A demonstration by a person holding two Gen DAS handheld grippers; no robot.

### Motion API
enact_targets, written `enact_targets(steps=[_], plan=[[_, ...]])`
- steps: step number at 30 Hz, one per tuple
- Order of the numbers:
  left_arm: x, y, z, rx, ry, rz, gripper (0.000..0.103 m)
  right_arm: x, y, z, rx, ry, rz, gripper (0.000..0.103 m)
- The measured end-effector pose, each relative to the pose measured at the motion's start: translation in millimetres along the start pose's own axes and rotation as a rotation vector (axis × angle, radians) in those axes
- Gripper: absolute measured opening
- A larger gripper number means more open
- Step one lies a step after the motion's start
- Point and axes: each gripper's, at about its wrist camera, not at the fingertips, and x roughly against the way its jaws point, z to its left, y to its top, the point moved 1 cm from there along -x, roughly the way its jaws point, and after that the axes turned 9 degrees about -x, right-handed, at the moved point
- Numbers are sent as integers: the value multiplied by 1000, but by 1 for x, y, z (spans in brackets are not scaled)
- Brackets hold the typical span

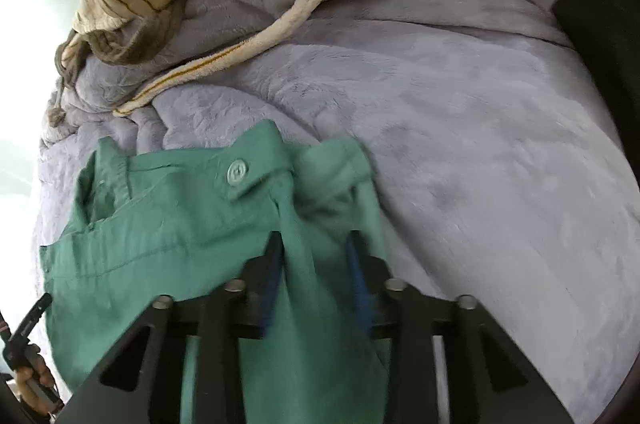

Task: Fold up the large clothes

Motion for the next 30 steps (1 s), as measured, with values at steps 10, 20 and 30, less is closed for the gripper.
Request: enact_targets(steps=[10, 20, 30], plan=[[39, -69, 18, -12, -317, 108, 80, 42, -164, 62, -8, 522, 374, 43], [35, -92, 8, -86, -471, 170, 37, -44, -276, 155, -275, 599, 504, 46], [45, -112, 28, -103, -524, 145, 9, -42, -280, 168, -224, 481, 500, 6]])
